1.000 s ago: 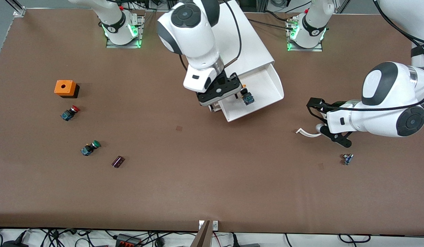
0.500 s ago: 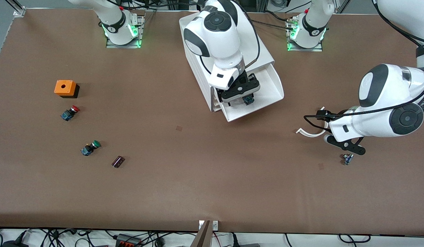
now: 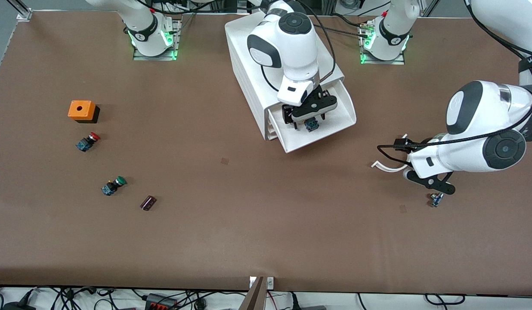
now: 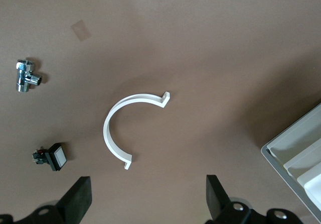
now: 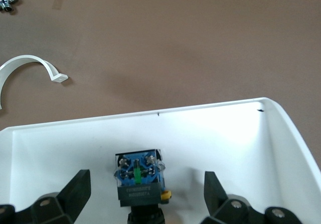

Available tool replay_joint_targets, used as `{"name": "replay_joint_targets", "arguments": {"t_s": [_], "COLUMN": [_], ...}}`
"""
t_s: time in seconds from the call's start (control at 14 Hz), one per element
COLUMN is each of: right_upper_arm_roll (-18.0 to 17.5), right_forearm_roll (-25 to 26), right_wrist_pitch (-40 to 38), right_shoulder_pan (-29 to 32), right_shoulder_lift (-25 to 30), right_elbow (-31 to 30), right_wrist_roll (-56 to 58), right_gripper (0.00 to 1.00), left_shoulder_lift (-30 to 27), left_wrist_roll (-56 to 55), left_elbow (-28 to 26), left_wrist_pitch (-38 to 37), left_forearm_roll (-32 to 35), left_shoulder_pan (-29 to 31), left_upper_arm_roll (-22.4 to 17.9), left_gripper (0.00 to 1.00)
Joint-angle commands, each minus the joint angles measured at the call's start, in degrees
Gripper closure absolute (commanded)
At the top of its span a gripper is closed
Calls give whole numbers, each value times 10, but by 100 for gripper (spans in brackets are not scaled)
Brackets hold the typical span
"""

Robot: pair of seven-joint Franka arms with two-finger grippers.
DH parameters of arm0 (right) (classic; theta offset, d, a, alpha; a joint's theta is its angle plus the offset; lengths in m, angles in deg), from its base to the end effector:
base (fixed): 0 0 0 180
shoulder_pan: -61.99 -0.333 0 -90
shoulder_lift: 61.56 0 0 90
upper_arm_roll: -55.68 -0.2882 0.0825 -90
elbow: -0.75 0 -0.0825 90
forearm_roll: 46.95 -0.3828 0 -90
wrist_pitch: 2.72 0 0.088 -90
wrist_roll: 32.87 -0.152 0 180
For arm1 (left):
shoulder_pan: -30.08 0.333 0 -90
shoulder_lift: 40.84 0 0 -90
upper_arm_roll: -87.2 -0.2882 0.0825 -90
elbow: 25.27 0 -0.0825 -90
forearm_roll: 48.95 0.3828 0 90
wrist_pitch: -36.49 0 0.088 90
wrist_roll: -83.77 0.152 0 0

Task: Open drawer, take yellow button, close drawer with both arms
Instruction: 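Lift the blue button out of the open drawer with the right gripper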

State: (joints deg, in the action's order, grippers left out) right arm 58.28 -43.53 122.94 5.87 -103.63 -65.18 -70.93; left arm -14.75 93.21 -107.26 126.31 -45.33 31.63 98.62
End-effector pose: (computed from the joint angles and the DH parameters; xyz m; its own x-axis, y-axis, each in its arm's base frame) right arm 0.4563 0.6251 0.3343 0.9153 0.2783 0.2912 0.3229 -0.9391 -0.1174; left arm 0.6207 -0.0843 0.3476 0.8963 -0.3299 -0.2962 -0.3220 -0.9436 0.0766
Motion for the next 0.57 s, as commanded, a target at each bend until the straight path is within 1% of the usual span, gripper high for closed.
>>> {"name": "replay_joint_targets", "arguments": {"t_s": [0.0,0.21,0.29,0.5], "right_upper_arm_roll": [7,7,7,7], "right_forearm_roll": [10,10,10,9], "right_wrist_pitch": [2,9,9,1], "right_shoulder_pan": [-5,-6,-6,-6], "right_shoulder_lift": [-16,-21,-21,-20], "right_elbow": [20,20,20,21], "right_wrist_roll": [-13,-12,-12,-12], "right_gripper": [4,7,13,59], "left_shoulder_lift": [9,16,18,26], "left_wrist_roll": [-6,-4,-4,-5], "left_elbow": [19,21,21,24], "left_wrist_pitch": [-6,-6,-5,-5], "left_forearm_roll": [11,8,6,5], "left_shoulder_pan": [-2,5,7,7], "left_upper_arm_roll": [1,0,-1,-1], "left_gripper": [0,0,0,0]}}
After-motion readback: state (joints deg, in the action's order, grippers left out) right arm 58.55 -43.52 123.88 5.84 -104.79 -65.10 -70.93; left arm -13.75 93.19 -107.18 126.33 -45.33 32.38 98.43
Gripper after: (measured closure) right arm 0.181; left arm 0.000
